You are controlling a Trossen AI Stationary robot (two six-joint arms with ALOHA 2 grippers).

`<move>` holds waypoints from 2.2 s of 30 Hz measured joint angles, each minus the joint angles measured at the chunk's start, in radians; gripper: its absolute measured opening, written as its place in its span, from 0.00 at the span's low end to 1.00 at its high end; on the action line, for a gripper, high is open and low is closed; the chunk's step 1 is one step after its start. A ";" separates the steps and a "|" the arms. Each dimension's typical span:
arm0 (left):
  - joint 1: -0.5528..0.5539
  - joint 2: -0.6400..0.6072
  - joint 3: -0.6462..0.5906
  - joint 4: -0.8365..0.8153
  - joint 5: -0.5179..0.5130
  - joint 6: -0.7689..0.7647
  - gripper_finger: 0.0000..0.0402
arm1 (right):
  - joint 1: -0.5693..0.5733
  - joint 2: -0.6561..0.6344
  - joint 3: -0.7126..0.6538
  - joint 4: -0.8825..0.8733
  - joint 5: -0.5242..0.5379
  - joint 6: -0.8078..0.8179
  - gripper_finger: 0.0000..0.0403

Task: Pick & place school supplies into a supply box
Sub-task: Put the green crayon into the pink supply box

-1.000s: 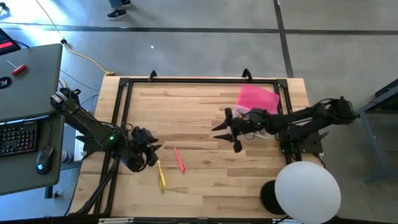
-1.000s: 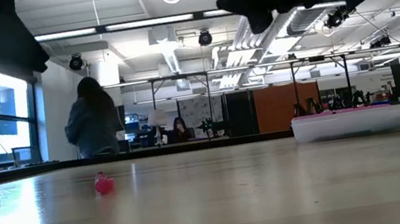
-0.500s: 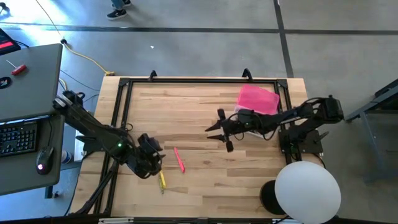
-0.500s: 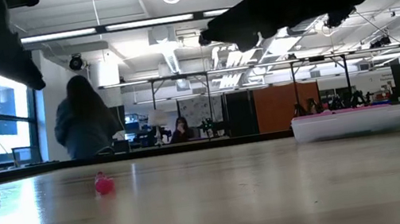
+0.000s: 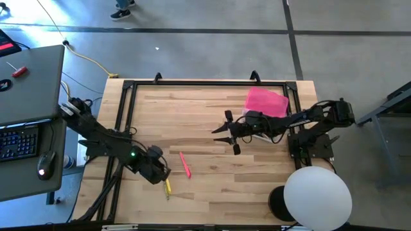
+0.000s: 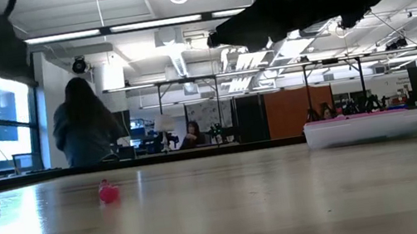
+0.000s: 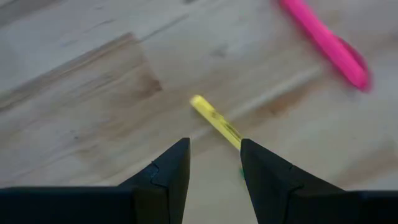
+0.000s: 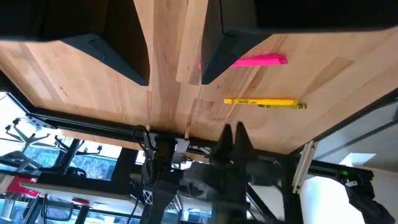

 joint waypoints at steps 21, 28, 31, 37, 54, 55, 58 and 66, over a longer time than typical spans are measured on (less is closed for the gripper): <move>0.002 0.184 0.000 0.135 0.069 -0.226 0.44 | -0.038 0.000 -0.001 0.028 0.000 -0.023 0.31; 0.002 0.180 0.000 0.171 0.069 -0.223 0.44 | -0.039 0.000 -0.001 0.030 -0.018 -0.024 0.31; 0.002 0.164 0.000 0.178 0.084 -0.229 0.44 | -0.039 0.000 -0.001 0.036 -0.023 -0.024 0.31; 0.001 0.141 0.025 0.157 0.222 -0.330 0.44 | -0.039 0.000 -0.001 0.045 -0.023 -0.052 0.31; 0.002 0.268 0.049 0.253 0.327 -0.408 0.44 | -0.058 -0.001 -0.001 0.100 -0.028 -0.113 0.31; 0.001 0.268 0.049 0.251 0.326 -0.408 0.44 | -0.059 -0.001 -0.001 0.099 -0.028 -0.112 0.31; 0.001 0.268 0.049 0.243 0.307 -0.407 0.38 | -0.064 -0.001 -0.001 0.100 -0.028 -0.109 0.31; 0.000 0.270 0.049 0.209 0.272 -0.404 0.05 | -0.063 -0.001 -0.001 0.098 -0.028 -0.110 0.31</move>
